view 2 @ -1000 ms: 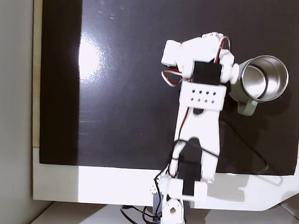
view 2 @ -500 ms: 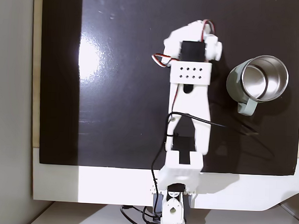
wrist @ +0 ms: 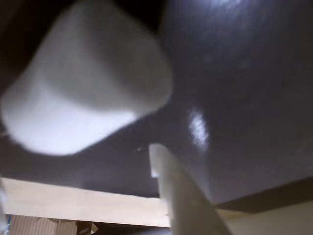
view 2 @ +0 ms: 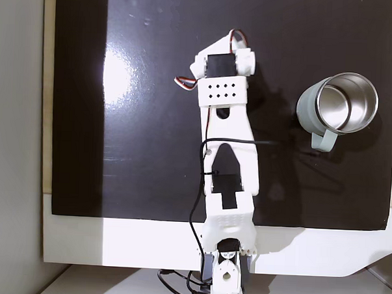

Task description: Grasp a gauze and put it in the cup.

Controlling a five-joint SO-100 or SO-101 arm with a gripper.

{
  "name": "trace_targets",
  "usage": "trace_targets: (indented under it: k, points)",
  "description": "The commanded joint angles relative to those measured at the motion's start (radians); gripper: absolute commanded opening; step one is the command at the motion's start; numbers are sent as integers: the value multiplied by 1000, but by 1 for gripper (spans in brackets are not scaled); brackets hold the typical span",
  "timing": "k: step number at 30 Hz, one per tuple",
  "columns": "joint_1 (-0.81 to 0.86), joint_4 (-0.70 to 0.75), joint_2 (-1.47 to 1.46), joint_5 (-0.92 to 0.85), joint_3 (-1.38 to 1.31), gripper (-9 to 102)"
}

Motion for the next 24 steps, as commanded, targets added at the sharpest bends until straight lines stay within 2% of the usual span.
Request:
trace_targets:
  k: [1,14,24]
  points:
    - [-6,-75,129,-3,115,33]
    - [43,-204,173,-14,348,32]
    - [52,-219,164,-17,362,28]
